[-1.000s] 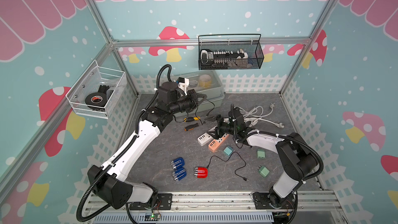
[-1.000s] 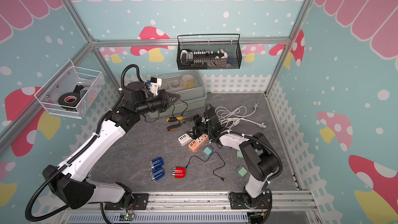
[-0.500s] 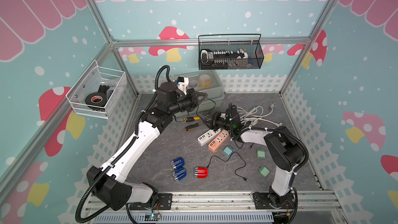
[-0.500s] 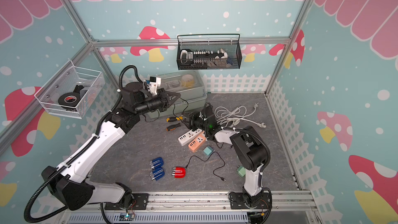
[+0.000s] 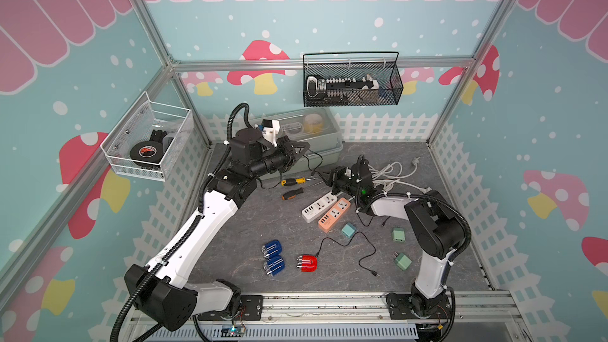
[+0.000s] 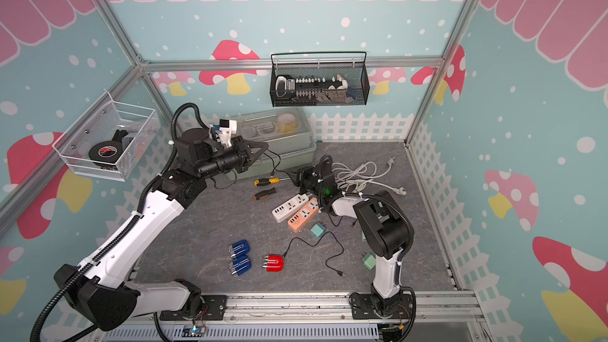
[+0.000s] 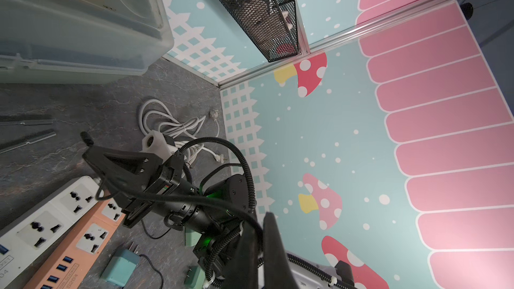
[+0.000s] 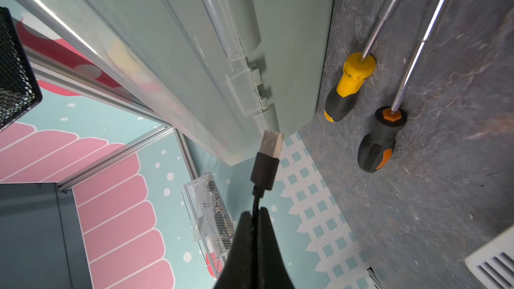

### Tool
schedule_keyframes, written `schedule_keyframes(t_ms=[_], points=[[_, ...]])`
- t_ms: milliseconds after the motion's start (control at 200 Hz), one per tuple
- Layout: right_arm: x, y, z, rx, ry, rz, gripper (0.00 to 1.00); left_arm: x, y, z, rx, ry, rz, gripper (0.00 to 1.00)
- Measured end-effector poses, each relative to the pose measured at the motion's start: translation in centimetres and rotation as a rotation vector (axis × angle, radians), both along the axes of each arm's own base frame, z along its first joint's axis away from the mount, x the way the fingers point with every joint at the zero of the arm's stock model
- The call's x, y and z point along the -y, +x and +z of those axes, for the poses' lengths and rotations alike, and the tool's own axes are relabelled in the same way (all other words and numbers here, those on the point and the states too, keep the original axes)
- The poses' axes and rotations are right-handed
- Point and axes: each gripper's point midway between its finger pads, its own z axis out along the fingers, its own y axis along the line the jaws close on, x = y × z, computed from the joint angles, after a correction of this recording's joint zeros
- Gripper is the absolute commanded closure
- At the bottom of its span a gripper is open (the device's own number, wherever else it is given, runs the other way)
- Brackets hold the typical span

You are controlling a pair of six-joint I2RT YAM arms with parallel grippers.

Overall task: Charge the electric shaver
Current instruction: Pick up the charging cable from the center of the board.

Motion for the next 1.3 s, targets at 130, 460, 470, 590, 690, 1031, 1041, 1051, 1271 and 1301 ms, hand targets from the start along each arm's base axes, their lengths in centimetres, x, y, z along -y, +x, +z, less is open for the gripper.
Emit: schedule_keyframes(t_ms=[130, 460, 470, 590, 690, 1031, 1041, 1051, 1271, 1301], points=[[1.1, -0.1, 0.8, -0.005, -0.014, -0.023, 1.00, -2.5, 0.8, -1.7, -0.057, 0.028, 0.095, 0.40], [7.1, -0.7, 8.5, 0.196, -0.267, -0.134, 1.00, -10.4, -0.3, -9.7, -0.373, 0.197, 0.412, 0.20], [7.1, -0.7, 8.7, 0.203, -0.272, -0.135, 1.00, -10.4, -0.4, -9.8, -0.380, 0.196, 0.414, 0.20], [7.2, -0.2, 9.5, 0.232, -0.331, -0.138, 1.00, -8.7, -0.9, -10.1, -0.428, 0.177, 0.391, 0.22], [7.4, -0.1, 9.1, 0.229, -0.365, -0.145, 1.00, -3.8, -1.1, -9.5, -0.449, 0.113, 0.294, 0.22], [6.5, -0.2, 8.4, 0.208, -0.368, -0.155, 1.00, 6.8, 2.5, -12.0, -0.612, -0.173, 0.198, 0.26], [6.4, -0.2, 8.3, 0.207, -0.368, -0.154, 1.00, 6.9, 2.7, -12.0, -0.613, -0.183, 0.199, 0.27], [6.4, -0.2, 8.3, 0.206, -0.365, -0.155, 1.00, 7.0, 2.9, -12.0, -0.615, -0.191, 0.201, 0.27], [6.8, -1.0, 7.3, 0.169, -0.332, -0.180, 1.00, 8.9, 5.7, -12.7, -0.643, -0.326, 0.209, 0.48], [6.8, -1.0, 7.2, 0.164, -0.327, -0.183, 1.00, 9.1, 5.9, -12.8, -0.649, -0.342, 0.210, 0.50]])
